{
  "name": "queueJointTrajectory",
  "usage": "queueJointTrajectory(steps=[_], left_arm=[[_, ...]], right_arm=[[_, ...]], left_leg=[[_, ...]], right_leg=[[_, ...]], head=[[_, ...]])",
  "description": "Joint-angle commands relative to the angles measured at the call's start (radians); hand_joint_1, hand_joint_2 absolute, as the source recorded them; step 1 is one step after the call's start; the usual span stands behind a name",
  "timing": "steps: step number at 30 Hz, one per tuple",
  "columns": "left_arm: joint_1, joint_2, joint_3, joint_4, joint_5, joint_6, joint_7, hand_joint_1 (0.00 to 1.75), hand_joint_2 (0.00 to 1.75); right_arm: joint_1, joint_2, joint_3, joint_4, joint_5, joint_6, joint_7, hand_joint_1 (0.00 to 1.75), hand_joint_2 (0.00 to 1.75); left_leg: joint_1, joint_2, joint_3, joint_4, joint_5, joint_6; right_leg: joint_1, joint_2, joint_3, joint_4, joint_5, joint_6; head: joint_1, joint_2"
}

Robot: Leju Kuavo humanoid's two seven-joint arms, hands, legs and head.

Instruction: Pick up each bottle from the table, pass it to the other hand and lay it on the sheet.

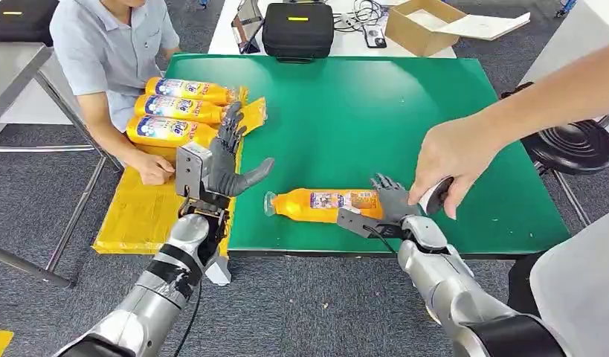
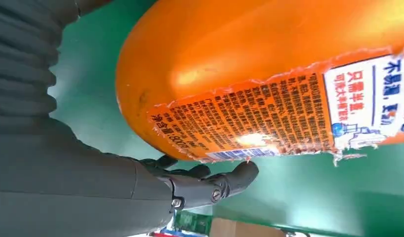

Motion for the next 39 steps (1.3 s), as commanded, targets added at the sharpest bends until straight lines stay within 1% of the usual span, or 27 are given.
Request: queueJointTrajectory(steps=[1,3,5,6,8,9,12,13,14,16,17,18,19,20,21,23,27,29,30,32,33,35,36,38,39], left_arm=[[0.031,0.014,-0.022,0.008,0.001,0.005,-0.004,0.00,1.75],[0.056,0.013,-0.017,-0.010,0.004,0.017,-0.007,0.00,1.75],[0.067,0.015,-0.022,-0.014,-0.002,0.023,-0.007,0.00,1.75],[0.070,0.017,-0.026,-0.016,-0.006,0.026,-0.008,0.00,1.75],[0.074,0.018,-0.028,-0.017,-0.008,0.027,-0.009,0.00,1.75],[0.075,0.019,-0.027,-0.018,-0.009,0.028,-0.010,0.00,1.75],[0.076,0.019,-0.026,-0.020,-0.010,0.031,-0.012,0.00,1.75],[0.079,0.020,-0.024,-0.026,-0.010,0.034,-0.014,0.00,1.75],[0.081,0.020,-0.023,-0.029,-0.011,0.036,-0.015,0.00,1.75],[0.088,0.019,-0.023,-0.038,-0.013,0.039,-0.019,0.00,1.75],[0.090,0.019,-0.023,-0.040,-0.013,0.038,-0.020,0.00,1.75],[0.090,0.019,-0.023,-0.040,-0.013,0.038,-0.020,0.00,1.75],[0.091,0.018,-0.023,-0.041,-0.013,0.038,-0.020,0.00,1.75],[0.091,0.017,-0.024,-0.041,-0.013,0.038,-0.020,0.00,1.75],[0.089,0.017,-0.023,-0.040,-0.014,0.041,-0.022,0.00,1.75],[0.085,0.016,-0.021,-0.036,-0.015,0.042,-0.023,0.00,1.75],[0.084,0.017,-0.018,-0.034,-0.015,0.043,-0.024,0.00,1.75],[0.083,0.018,-0.015,-0.034,-0.016,0.046,-0.024,0.00,1.75],[0.084,0.018,-0.011,-0.032,-0.015,0.050,-0.023,0.00,1.75],[0.084,0.018,-0.011,-0.031,-0.015,0.050,-0.023,0.00,1.75],[0.084,0.018,-0.011,-0.031,-0.015,0.050,-0.023,0.00,1.75],[0.083,0.017,-0.010,-0.030,-0.015,0.050,-0.024,0.00,1.75],[0.083,0.017,-0.010,-0.029,-0.015,0.050,-0.024,0.00,1.75],[0.082,0.016,-0.008,-0.029,-0.015,0.051,-0.024,0.00,1.75],[0.081,0.015,-0.007,-0.029,-0.015,0.051,-0.025,0.00,1.75]], right_arm=[[-0.014,0.004,0.053,0.075,0.009,0.031,0.017,0.00,1.75],[-0.005,0.003,0.049,0.074,0.004,0.040,0.009,0.00,1.75],[0.000,0.003,0.040,0.073,-0.006,0.046,0.004,0.00,1.75],[0.001,0.002,0.039,0.073,-0.008,0.052,0.000,0.00,1.75],[0.005,-0.002,0.031,0.074,-0.019,0.064,-0.020,0.00,1.75],[0.008,-0.005,0.028,0.072,-0.022,0.064,-0.029,0.00,1.75],[0.009,-0.007,0.029,0.070,-0.022,0.061,-0.034,0.00,1.75],[0.012,-0.008,0.027,0.066,-0.026,0.054,-0.052,0.00,1.75],[0.013,-0.008,0.025,0.066,-0.028,0.048,-0.059,0.00,1.75],[0.014,-0.009,0.028,0.065,-0.024,0.025,-0.080,0.00,1.75],[0.015,-0.009,0.029,0.063,-0.025,0.021,-0.096,0.05,1.75],[0.015,-0.009,0.029,0.063,-0.025,0.021,-0.096,0.05,1.75],[0.015,-0.010,0.031,0.062,-0.024,0.020,-0.110,1.62,1.75],[0.013,-0.010,0.025,0.065,-0.031,0.025,-0.113,1.75,1.75],[0.012,-0.010,0.016,0.066,-0.041,0.028,-0.118,1.75,1.75],[0.010,-0.011,0.021,0.070,-0.031,0.020,-0.108,1.75,1.75],[0.012,-0.023,0.014,0.076,-0.036,0.029,-0.093,1.75,1.75],[0.015,-0.032,0.014,0.079,-0.033,0.038,-0.074,1.75,1.75],[0.016,-0.035,0.013,0.081,-0.032,0.043,-0.068,1.75,1.75],[0.017,-0.036,0.013,0.081,-0.032,0.042,-0.068,1.75,1.75],[0.017,-0.036,0.013,0.081,-0.032,0.042,-0.068,1.75,1.75],[0.017,-0.035,0.011,0.080,-0.033,0.043,-0.063,1.75,1.75],[0.017,-0.035,0.013,0.081,-0.031,0.048,-0.060,1.75,1.75],[0.017,-0.034,0.012,0.081,-0.031,0.054,-0.057,1.75,1.75],[0.018,-0.034,0.007,0.078,-0.036,0.054,-0.059,1.75,1.75]], left_leg=[[0.000,0.000,0.004,-0.001,-0.002,-0.001],[0.001,0.001,0.006,-0.001,-0.002,-0.001],[0.000,0.000,0.003,-0.001,-0.001,-0.001],[0.001,0.000,0.006,-0.001,-0.002,-0.001],[0.001,0.000,0.003,-0.001,-0.001,-0.001],[0.001,-0.001,0.005,-0.001,-0.002,-0.001],[0.001,0.000,0.004,-0.001,-0.001,-0.001],[0.001,0.000,0.006,-0.001,-0.002,-0.001],[0.001,0.000,0.004,-0.001,-0.001,-0.001],[0.001,-0.001,0.005,-0.001,-0.001,-0.001],[0.001,-0.001,0.004,-0.001,-0.001,-0.001],[0.001,-0.001,0.006,-0.001,-0.002,-0.001],[0.001,0.000,0.005,-0.001,-0.002,-0.001],[0.001,0.000,0.004,-0.001,-0.001,-0.001],[0.001,0.000,0.006,-0.001,-0.002,-0.001],[0.000,0.000,0.003,-0.001,-0.001,-0.001],[0.001,-0.001,0.005,0.000,-0.002,-0.001],[0.001,-0.001,0.003,-0.001,-0.001,-0.001],[0.001,-0.001,0.005,0.000,-0.002,-0.001],[0.001,-0.001,0.004,-0.001,-0.001,-0.001],[0.001,-0.001,0.006,-0.001,-0.002,-0.001],[0.001,-0.001,0.004,-0.001,-0.001,-0.001],[0.001,-0.002,0.005,-0.001,-0.002,-0.001],[0.001,-0.001,0.003,-0.001,0.000,-0.001],[0.001,-0.002,0.005,-0.001,-0.001,-0.001]], right_leg=[[0.001,0.000,0.004,-0.001,-0.002,-0.002],[0.001,0.000,0.006,-0.001,-0.002,-0.002],[0.001,0.000,0.003,-0.001,-0.001,-0.001],[0.001,0.000,0.006,-0.001,-0.002,-0.002],[0.001,-0.001,0.003,-0.001,-0.001,-0.001],[0.001,-0.001,0.006,-0.001,-0.002,-0.002],[0.001,-0.001,0.003,-0.001,-0.001,-0.001],[0.001,-0.001,0.006,-0.001,-0.002,-0.002],[0.001,-0.001,0.004,-0.001,-0.001,-0.001],[0.001,-0.001,0.005,-0.002,-0.002,-0.002],[0.001,-0.001,0.004,-0.001,-0.001,-0.001],[0.001,-0.001,0.006,-0.001,-0.002,-0.002],[0.001,-0.001,0.005,-0.001,-0.002,-0.002],[0.001,-0.001,0.003,-0.001,-0.001,-0.001],[0.001,-0.001,0.006,-0.001,-0.002,-0.002],[0.000,-0.001,0.003,-0.001,-0.001,-0.001],[0.001,-0.001,0.005,-0.001,-0.002,-0.002],[0.001,-0.001,0.003,-0.001,-0.001,-0.001],[0.001,-0.002,0.006,-0.001,-0.002,-0.002],[0.001,-0.001,0.004,-0.001,-0.001,-0.001],[0.001,-0.002,0.006,-0.001,-0.002,-0.002],[0.001,-0.002,0.004,-0.001,-0.001,-0.001],[0.001,-0.002,0.006,-0.001,-0.002,-0.002],[0.001,-0.001,0.003,-0.001,-0.001,-0.001],[0.001,-0.002,0.006,-0.001,-0.002,-0.002]], head=[[0.000,0.000],[0.000,0.000],[0.000,0.000],[0.000,0.000],[0.000,0.000],[0.000,0.000],[0.000,0.000],[0.000,0.000],[0.000,0.000],[0.000,0.000],[0.000,0.000],[0.000,0.000],[0.000,0.000],[0.000,0.000],[0.000,0.000],[0.000,0.000],[0.000,0.000],[0.000,0.000],[0.000,0.000],[0.000,0.000],[0.000,0.000],[0.000,0.000],[0.000,0.000],[0.000,0.000],[0.000,0.000]])
